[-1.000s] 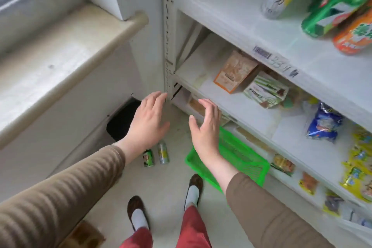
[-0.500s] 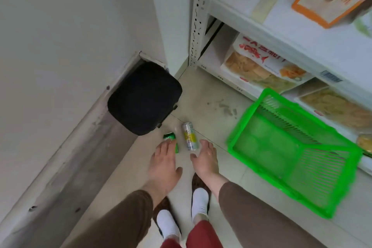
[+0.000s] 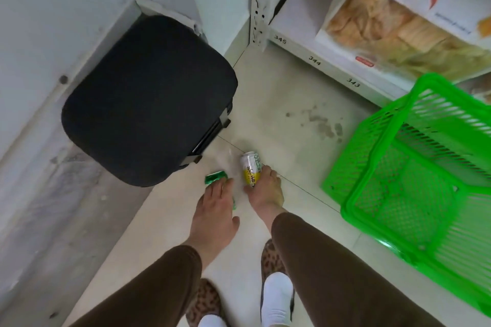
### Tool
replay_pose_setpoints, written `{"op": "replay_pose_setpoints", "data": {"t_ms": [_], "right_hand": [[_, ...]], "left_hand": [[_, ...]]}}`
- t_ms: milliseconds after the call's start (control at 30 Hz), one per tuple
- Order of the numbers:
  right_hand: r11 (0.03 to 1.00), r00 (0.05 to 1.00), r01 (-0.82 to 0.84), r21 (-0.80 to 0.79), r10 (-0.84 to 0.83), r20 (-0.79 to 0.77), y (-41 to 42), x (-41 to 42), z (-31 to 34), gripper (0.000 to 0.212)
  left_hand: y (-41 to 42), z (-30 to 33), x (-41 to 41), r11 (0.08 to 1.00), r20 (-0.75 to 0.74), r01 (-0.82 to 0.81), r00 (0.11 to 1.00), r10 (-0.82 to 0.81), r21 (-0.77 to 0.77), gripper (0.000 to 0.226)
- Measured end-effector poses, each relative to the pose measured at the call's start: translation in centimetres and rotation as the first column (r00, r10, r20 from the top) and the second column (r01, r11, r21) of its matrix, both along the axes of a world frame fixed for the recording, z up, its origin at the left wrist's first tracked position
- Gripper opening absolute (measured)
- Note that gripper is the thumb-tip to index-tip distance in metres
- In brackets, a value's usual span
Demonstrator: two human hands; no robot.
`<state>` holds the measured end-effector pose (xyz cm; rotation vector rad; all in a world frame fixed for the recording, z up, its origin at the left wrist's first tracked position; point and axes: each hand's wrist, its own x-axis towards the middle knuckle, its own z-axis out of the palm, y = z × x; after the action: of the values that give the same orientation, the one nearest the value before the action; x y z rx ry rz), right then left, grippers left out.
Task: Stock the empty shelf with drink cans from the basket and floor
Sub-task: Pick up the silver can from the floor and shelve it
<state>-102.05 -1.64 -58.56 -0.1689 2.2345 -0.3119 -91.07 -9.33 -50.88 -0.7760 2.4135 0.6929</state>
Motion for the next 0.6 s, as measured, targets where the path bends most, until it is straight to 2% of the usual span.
{"op": "replay_pose_setpoints", "data": {"t_ms": [133, 267, 400, 533, 600], "right_hand": [[0.999, 0.999, 0.038, -0.003, -0.038, 0.027, -0.2, -0.4, -0.9, 0.064], [0.977, 0.982, 0.188, -0.098, -0.186, 0.027, 0.2, -1.7, 3.7, 0.055], [0.919, 0.956, 0.264, -0.292, -0.289, -0.045, 1.4, -4.2, 14.4, 0.05], [0.804, 0.921, 0.317, -0.503, -0.387, -0.038, 3.0, -7.8, 29.4, 0.04], [0.75, 0.904, 0.326, -0.575, -0.426, -0.043, 3.9, -9.5, 37.4, 0.043]], "left_hand": [[0.1, -0.6, 0.7, 1.0, 0.015, 0.005, 1.0, -0.005, 0.0, 0.087], [-0.1, 3.1, 0.0, 1.0, 0.026, -0.031, 0.999, 0.031, -0.004, 0.088], [0.0, 11.6, -3.0, 0.997, -0.091, -0.073, 0.993, 0.073, 0.012, 0.086], [0.8, 24.4, -7.3, 0.995, -0.261, -0.089, 0.96, 0.098, 0.045, 0.082], [1.2, 31.7, -9.1, 0.997, -0.346, -0.078, 0.935, 0.081, 0.024, 0.083]]}}
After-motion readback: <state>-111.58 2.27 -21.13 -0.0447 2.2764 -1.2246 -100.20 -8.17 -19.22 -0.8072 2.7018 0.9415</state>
